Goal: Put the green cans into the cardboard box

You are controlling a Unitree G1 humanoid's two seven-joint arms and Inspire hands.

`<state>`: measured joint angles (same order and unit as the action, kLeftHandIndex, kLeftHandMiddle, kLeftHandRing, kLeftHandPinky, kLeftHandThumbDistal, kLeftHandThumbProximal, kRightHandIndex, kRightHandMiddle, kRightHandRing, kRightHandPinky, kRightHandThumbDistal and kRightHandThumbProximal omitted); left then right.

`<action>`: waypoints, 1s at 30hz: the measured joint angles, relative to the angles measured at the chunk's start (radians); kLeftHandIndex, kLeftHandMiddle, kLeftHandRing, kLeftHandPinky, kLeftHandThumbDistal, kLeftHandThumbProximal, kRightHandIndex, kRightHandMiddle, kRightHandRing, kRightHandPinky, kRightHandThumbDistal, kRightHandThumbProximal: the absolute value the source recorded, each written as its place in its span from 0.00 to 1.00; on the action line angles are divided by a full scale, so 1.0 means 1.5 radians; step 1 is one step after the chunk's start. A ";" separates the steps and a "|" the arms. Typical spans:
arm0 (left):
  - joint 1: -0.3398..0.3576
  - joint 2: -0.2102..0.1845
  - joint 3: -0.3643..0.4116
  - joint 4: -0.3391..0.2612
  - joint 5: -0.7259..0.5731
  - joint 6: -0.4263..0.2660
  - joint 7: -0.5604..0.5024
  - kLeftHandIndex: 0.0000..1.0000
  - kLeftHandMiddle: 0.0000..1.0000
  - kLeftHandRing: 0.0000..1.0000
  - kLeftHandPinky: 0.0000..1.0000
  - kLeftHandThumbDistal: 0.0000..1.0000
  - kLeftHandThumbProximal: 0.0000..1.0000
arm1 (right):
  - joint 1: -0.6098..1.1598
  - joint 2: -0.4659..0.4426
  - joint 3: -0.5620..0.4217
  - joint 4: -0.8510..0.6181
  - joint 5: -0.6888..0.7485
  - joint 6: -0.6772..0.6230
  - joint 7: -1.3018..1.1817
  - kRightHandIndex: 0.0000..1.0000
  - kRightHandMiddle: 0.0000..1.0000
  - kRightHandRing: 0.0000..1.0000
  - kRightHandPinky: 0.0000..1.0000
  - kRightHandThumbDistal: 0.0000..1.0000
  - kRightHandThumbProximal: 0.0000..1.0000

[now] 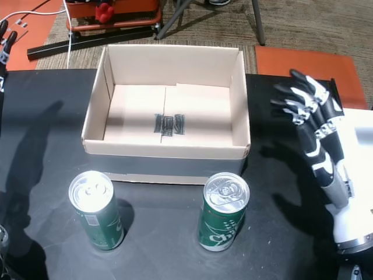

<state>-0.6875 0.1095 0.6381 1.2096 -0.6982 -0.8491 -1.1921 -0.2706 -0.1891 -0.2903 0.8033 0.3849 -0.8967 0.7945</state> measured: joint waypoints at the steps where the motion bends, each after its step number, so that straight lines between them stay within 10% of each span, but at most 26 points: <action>1: 0.000 0.000 0.000 0.000 0.000 0.000 0.000 1.00 1.00 1.00 1.00 0.70 1.00 | 0.000 -0.001 0.001 0.001 0.000 -0.002 0.002 0.70 0.71 0.79 0.90 1.00 0.76; 30: 0.000 0.000 -0.006 0.000 0.001 -0.013 -0.001 1.00 1.00 1.00 1.00 0.69 1.00 | 0.013 -0.029 0.056 0.044 -0.045 -0.002 0.026 0.76 0.77 0.82 0.94 1.00 0.72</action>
<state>-0.6875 0.1101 0.6297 1.2096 -0.6964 -0.8679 -1.1929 -0.2515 -0.2326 -0.2057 0.8699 0.3180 -0.8997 0.8333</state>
